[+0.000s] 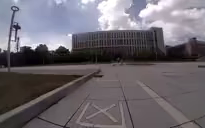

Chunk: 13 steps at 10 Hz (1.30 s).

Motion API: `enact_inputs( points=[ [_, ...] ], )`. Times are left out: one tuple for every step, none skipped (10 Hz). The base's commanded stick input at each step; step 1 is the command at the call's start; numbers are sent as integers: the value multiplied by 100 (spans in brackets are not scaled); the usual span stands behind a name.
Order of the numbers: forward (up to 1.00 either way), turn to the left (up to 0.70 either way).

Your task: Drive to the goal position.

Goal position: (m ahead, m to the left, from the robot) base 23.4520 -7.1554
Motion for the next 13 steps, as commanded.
enact_inputs(
  points=[
    [6,0],
    [5,0],
    [6,0],
    [5,0],
    [5,0],
    [5,0],
    [5,0],
    [5,0],
    [5,0],
    [6,0],
    [5,0],
    [6,0],
    [6,0]
  ],
)
